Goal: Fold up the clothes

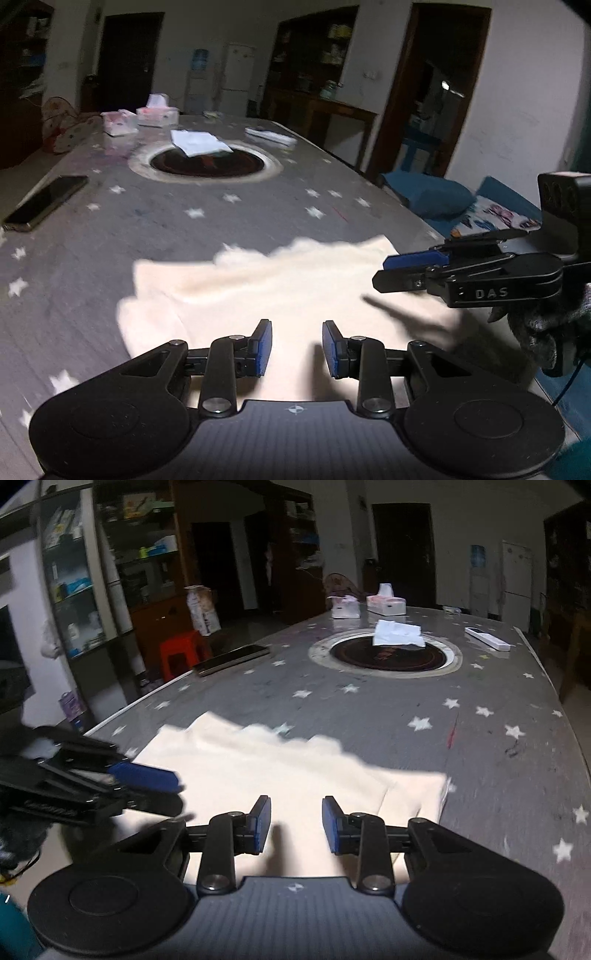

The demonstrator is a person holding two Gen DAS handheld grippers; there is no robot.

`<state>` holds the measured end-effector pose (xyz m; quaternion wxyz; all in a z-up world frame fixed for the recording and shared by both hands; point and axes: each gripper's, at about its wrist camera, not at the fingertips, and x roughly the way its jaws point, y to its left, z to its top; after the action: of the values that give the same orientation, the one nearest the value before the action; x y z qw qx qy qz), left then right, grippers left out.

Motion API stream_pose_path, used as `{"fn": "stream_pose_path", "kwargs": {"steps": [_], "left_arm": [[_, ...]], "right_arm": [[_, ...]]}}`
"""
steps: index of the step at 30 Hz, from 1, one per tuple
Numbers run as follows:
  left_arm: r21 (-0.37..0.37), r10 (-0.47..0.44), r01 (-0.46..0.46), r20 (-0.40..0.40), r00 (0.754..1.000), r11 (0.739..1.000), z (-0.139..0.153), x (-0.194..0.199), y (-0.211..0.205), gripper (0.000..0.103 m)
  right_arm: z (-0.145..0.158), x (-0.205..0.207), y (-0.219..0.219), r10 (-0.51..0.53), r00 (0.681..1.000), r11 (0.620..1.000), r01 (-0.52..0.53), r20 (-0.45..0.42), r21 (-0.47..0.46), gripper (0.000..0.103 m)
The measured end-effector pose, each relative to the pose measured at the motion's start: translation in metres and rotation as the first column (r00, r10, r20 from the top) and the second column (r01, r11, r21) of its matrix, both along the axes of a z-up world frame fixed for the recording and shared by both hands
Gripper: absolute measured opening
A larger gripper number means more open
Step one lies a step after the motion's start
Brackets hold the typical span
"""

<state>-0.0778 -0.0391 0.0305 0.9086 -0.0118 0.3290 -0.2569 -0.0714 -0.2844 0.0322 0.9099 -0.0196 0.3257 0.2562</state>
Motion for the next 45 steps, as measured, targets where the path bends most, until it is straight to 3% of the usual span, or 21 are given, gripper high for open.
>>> {"fn": "stream_pose_path", "kwargs": {"steps": [5, 10, 13, 24, 28, 30, 40, 42, 45], "left_arm": [[0.026, 0.047, -0.047, 0.004, 0.999, 0.999, 0.005, 0.032, 0.001, 0.033], [0.060, 0.046, -0.045, -0.011, 0.999, 0.997, -0.001, 0.060, -0.011, 0.033], [0.071, 0.061, -0.058, -0.043, 0.997, 0.996, -0.009, 0.074, -0.015, 0.032], [0.068, 0.077, -0.074, -0.049, 0.996, 0.995, -0.007, 0.079, -0.019, 0.035], [0.069, 0.083, -0.080, -0.043, 0.996, 0.994, -0.003, 0.075, -0.019, 0.044], [0.072, 0.093, -0.091, -0.032, 0.995, 0.993, 0.000, 0.070, -0.018, 0.049], [0.031, 0.145, -0.145, -0.015, 0.989, 0.989, 0.008, 0.035, 0.009, 0.060], [0.023, 0.161, -0.160, -0.019, 0.987, 0.987, 0.007, 0.027, 0.015, 0.062], [0.023, 0.178, -0.178, -0.030, 0.984, 0.984, 0.002, 0.022, 0.022, 0.064]], "right_arm": [[-0.001, 0.038, 0.013, -0.016, 1.000, 1.000, 0.016, -0.024, 0.003, 0.029], [-0.015, 0.063, 0.029, -0.045, 0.998, 0.998, 0.043, -0.042, -0.050, 0.029], [-0.018, 0.064, 0.035, -0.054, 0.998, 0.995, 0.053, -0.018, -0.081, 0.029], [-0.015, 0.058, 0.048, -0.053, 0.999, 0.989, 0.054, 0.014, -0.138, 0.032], [-0.010, 0.052, 0.049, -0.049, 0.998, 0.990, 0.052, 0.028, -0.132, 0.038], [-0.006, 0.045, 0.049, -0.037, 0.999, 0.991, 0.041, 0.036, -0.127, 0.045], [-0.003, 0.000, 0.048, 0.020, 0.999, 0.998, -0.018, 0.032, -0.064, 0.075], [-0.007, -0.008, 0.050, 0.028, 0.999, 0.997, -0.026, 0.031, -0.066, 0.087], [-0.013, -0.014, 0.051, 0.026, 0.999, 0.997, -0.024, 0.025, -0.078, 0.091]]}}
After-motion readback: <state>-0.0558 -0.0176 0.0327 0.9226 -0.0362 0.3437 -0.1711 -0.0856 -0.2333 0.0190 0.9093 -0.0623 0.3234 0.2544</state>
